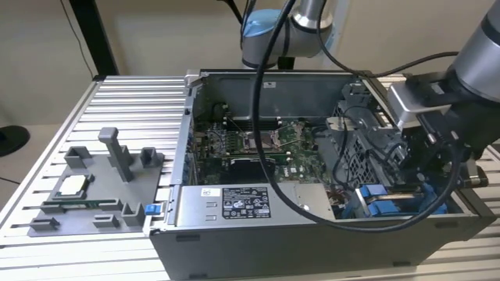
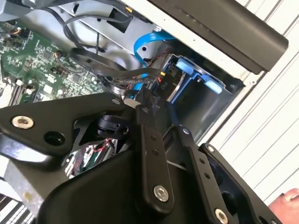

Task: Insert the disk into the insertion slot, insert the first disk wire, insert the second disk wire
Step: 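Insert the second disk wire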

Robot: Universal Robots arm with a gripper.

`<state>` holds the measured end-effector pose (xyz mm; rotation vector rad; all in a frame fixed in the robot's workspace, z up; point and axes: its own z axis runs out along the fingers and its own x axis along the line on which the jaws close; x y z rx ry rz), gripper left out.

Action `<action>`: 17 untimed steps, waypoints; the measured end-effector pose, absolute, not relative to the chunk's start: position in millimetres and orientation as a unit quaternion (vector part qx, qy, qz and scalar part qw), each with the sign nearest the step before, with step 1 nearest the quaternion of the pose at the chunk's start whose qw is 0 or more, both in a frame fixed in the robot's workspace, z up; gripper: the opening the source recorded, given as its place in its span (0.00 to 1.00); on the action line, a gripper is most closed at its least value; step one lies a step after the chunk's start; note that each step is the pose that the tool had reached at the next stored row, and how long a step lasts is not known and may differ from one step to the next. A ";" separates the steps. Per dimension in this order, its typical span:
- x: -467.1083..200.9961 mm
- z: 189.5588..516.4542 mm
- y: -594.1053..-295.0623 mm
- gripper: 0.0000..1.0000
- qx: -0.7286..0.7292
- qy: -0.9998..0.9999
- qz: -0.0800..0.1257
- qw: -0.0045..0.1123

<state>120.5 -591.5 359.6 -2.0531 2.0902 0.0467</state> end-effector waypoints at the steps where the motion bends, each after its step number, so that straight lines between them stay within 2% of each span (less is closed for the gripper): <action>1: 120.6 364.7 -591.4 1.00 -0.697 0.709 0.016 0.105; 9: 120.6 397.7 -591.4 1.00 -0.697 0.709 0.016 0.105; 17: 120.6 398.2 -591.5 1.00 -0.697 0.709 0.016 0.105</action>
